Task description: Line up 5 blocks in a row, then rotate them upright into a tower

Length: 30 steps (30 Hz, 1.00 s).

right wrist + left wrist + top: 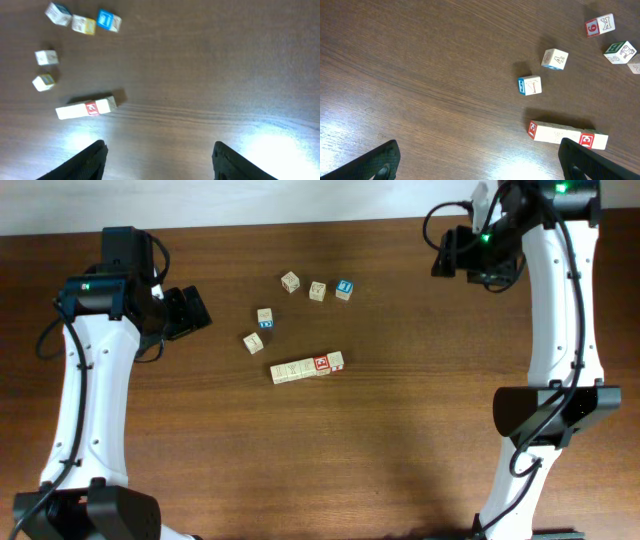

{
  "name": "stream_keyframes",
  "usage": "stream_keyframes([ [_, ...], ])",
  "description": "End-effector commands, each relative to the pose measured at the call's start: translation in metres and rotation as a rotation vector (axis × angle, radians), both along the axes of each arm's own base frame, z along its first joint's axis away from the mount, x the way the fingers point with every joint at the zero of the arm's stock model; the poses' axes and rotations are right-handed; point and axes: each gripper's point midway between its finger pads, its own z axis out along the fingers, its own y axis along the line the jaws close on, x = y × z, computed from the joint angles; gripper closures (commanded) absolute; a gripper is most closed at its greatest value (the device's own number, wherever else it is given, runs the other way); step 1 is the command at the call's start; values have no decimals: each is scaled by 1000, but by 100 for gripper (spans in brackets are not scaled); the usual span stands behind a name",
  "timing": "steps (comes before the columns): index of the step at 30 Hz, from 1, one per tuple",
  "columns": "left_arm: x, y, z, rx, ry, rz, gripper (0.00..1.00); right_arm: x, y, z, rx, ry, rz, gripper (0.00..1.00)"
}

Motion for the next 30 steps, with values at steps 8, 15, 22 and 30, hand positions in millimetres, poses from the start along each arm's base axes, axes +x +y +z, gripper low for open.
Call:
stream_keyframes([
  [8,-3,-2,6,-5,-15,-19,1,1,-6,-25,-36,51,14,30],
  [15,-2,-2,6,-5,-20,-19,1,2,-5,-25,-33,46,15,29],
  [22,-2,-2,6,-5,-20,-19,1,2,-5,-25,-33,44,15,29],
  [30,-1,-2,7,-5,-23,-19,1,2,-5,-25,-33,44,15,29],
])
